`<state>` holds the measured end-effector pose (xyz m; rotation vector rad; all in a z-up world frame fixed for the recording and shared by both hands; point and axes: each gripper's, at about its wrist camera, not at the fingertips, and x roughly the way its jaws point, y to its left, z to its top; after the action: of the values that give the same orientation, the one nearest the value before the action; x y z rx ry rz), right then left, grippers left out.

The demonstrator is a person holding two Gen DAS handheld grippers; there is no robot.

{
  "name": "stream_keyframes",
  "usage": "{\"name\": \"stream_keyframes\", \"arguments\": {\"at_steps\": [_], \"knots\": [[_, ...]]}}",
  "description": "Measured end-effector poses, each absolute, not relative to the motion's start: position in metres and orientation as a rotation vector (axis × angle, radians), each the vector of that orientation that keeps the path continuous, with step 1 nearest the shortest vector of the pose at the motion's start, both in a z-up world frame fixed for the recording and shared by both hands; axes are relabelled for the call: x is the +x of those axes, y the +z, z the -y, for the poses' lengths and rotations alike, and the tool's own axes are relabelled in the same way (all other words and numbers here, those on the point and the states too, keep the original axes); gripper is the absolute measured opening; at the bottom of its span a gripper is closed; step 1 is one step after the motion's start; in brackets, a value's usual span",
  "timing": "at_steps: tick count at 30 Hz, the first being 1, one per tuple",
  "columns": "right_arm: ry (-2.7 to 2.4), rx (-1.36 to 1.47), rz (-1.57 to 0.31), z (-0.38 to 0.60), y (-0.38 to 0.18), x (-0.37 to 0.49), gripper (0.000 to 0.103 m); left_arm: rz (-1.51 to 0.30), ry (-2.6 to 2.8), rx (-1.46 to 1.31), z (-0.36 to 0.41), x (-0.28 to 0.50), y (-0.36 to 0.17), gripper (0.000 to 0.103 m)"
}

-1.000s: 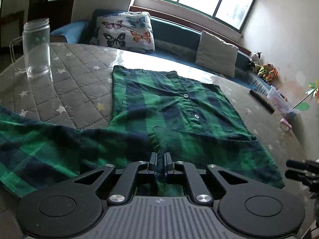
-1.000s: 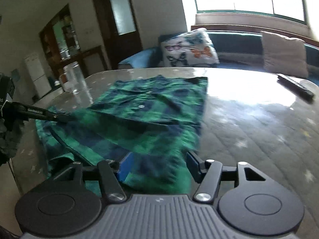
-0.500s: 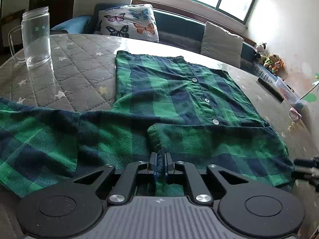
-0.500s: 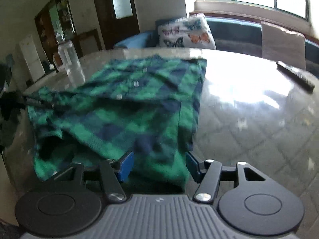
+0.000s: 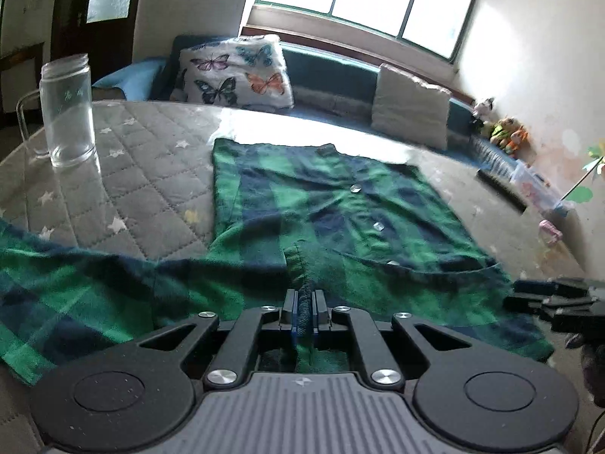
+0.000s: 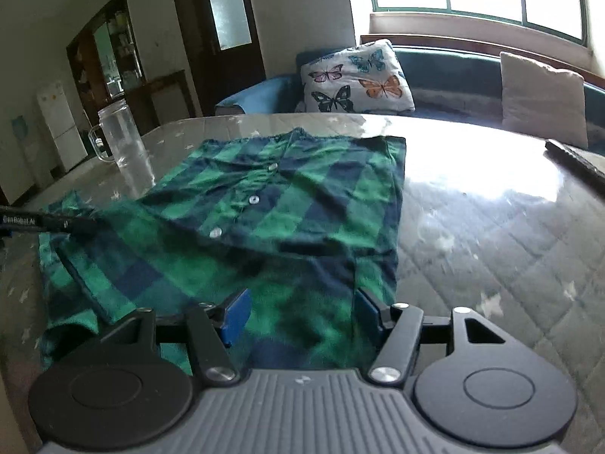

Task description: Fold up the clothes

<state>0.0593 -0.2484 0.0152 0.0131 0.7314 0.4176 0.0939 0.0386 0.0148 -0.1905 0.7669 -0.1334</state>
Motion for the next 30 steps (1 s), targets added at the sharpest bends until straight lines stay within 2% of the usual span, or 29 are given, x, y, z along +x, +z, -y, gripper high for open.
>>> {"name": "stream_keyframes", "arguments": {"at_steps": [7,11,21,30], "knots": [[0.387,-0.013,-0.741,0.244,0.007,0.071,0.063,-0.810,-0.104,-0.171,-0.048,0.088,-0.003,0.019],[0.415,-0.044,-0.738,0.235,0.012,0.064,0.065,-0.752,-0.077,-0.140,-0.048,0.077,0.006,0.038],[0.502,-0.132,-0.735,0.190,0.017,0.047,0.066,-0.749,-0.122,-0.021,-0.029,0.063,-0.012,0.038],[0.612,-0.278,-0.719,0.131,0.021,0.033,0.066,-0.710,-0.100,-0.093,-0.057,0.047,-0.004,0.039]]}}
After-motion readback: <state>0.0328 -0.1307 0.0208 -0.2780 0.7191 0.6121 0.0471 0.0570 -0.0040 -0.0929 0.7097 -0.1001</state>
